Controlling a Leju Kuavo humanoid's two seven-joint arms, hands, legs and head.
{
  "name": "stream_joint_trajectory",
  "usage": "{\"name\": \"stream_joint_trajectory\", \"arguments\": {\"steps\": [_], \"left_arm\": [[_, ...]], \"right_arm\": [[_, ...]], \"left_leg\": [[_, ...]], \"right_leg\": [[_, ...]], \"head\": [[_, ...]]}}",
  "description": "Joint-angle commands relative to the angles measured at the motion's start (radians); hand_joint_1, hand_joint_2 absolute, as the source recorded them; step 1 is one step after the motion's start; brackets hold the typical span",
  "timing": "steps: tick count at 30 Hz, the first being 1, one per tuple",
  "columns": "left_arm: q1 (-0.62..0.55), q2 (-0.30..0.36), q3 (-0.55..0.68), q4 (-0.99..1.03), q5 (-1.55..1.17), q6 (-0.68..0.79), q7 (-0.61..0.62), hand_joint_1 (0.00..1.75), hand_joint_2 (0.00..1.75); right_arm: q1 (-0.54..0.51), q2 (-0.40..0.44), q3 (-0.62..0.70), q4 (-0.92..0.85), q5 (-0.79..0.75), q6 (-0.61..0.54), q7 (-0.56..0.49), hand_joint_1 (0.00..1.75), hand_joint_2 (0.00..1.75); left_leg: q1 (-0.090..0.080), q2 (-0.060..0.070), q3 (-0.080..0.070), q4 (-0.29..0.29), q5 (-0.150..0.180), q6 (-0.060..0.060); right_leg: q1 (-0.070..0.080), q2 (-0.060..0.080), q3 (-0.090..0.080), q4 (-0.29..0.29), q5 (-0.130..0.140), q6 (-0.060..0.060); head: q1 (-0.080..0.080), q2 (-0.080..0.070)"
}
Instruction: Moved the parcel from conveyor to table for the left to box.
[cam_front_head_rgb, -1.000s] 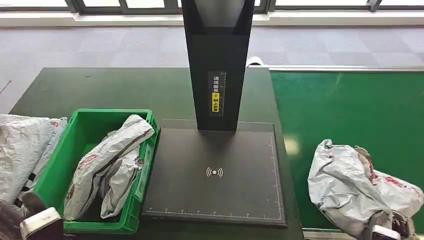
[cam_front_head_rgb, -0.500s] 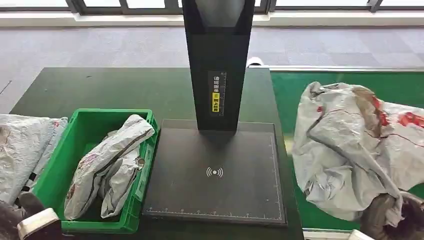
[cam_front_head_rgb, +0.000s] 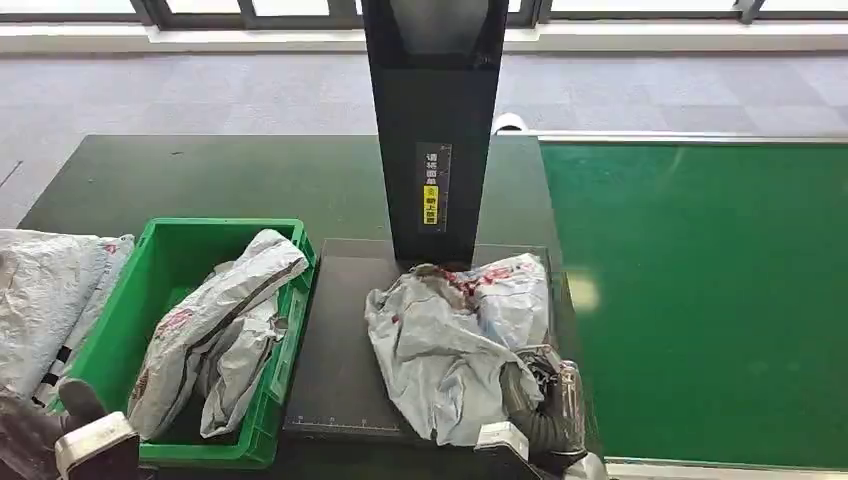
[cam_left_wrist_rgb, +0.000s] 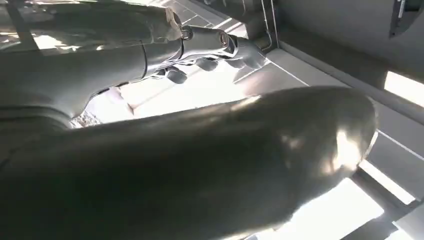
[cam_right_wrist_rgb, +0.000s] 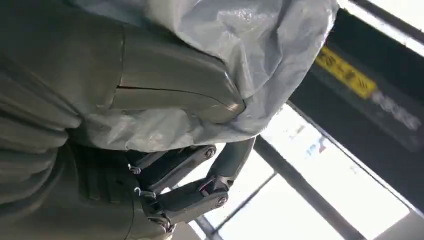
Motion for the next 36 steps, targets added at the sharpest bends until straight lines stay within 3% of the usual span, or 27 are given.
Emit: {"name": "stream_joint_trajectory", "arguments": {"steps": [1,9,10,11,12,16,22,23,24,27,36], "left_arm": [[-0.019,-0.011,-0.021,0.064,0.007,0.001,0.004,0.00,0.00],[-0.026,-0.011,-0.024,0.072,0.010,0.001,0.004,0.00,0.00],[-0.029,-0.011,-0.023,0.076,0.010,0.001,0.004,0.00,0.00],[-0.031,-0.011,-0.020,0.081,0.012,0.001,0.004,0.00,0.00],[-0.032,-0.011,-0.025,0.087,0.011,0.001,0.004,0.00,0.00],[-0.031,-0.011,-0.088,0.144,0.015,0.001,0.004,0.00,0.00],[-0.030,-0.011,-0.119,0.166,0.031,0.001,0.004,0.00,0.00],[-0.028,0.037,-0.255,0.255,0.172,-0.011,0.004,0.00,0.00],[-0.051,0.126,-0.338,0.315,0.321,-0.013,0.004,0.00,0.00],[-0.086,0.135,-0.323,0.404,0.396,-0.190,0.004,0.00,0.00],[-0.106,0.105,-0.309,0.429,0.317,-0.204,0.005,0.00,0.00]], "right_arm": [[-0.093,-0.088,0.079,0.298,-0.073,0.037,-0.026,1.75,1.75],[-0.101,-0.103,0.089,0.305,-0.115,0.019,-0.049,1.75,1.75],[-0.095,-0.111,0.101,0.294,-0.124,0.000,-0.049,1.33,1.75],[-0.079,-0.123,0.119,0.258,-0.155,-0.015,-0.049,0.24,1.75],[-0.065,-0.132,0.140,0.220,-0.169,-0.021,-0.049,0.00,1.75],[0.022,-0.197,0.239,0.022,-0.219,-0.058,-0.028,0.00,1.75],[0.025,-0.205,0.254,0.002,-0.223,-0.060,-0.020,0.00,1.75],[0.056,-0.207,0.239,-0.066,-0.202,-0.001,-0.014,0.00,1.75],[0.062,-0.238,0.298,-0.095,-0.232,-0.034,-0.015,0.00,1.75],[0.065,-0.291,0.393,-0.191,-0.198,-0.057,0.047,0.00,1.75],[0.019,-0.293,0.429,-0.172,-0.176,-0.046,0.079,0.00,1.75]], "left_leg": [[0.000,-0.001,0.001,-0.002,0.002,0.001],[0.000,-0.001,-0.001,-0.001,0.002,0.001],[0.000,-0.001,-0.001,-0.001,0.001,0.001],[0.000,-0.002,-0.001,-0.002,0.002,0.001],[0.000,-0.002,-0.001,-0.001,0.001,0.001],[-0.001,-0.004,-0.002,0.000,0.002,0.001],[-0.001,-0.001,-0.002,-0.001,0.002,0.001],[-0.001,-0.001,-0.001,0.000,0.001,0.001],[-0.001,-0.003,-0.002,-0.001,0.002,0.001],[-0.002,-0.006,-0.001,-0.002,0.003,0.001],[-0.001,-0.002,-0.001,-0.001,0.002,0.001]], "right_leg": [[0.000,0.001,0.001,-0.003,0.002,0.000],[0.000,0.000,-0.001,-0.003,0.002,0.000],[0.000,0.000,-0.001,-0.002,0.001,0.000],[0.000,0.000,-0.001,-0.003,0.002,0.000],[0.000,0.000,0.000,-0.002,0.002,0.000],[-0.001,-0.003,-0.001,-0.002,0.001,0.001],[0.000,0.001,-0.001,-0.003,0.003,0.001],[-0.001,0.000,-0.001,-0.002,0.001,0.001],[-0.001,-0.001,-0.001,-0.003,0.002,0.001],[-0.002,-0.004,-0.001,-0.003,0.002,0.001],[-0.001,0.000,-0.001,-0.003,0.002,0.000]], "head": [[0.000,0.000],[0.000,0.000],[0.000,0.000],[0.000,0.000],[0.000,0.000],[0.000,0.000],[0.000,0.000],[0.000,0.000],[0.000,0.000],[0.000,0.000],[0.000,0.000]]}}
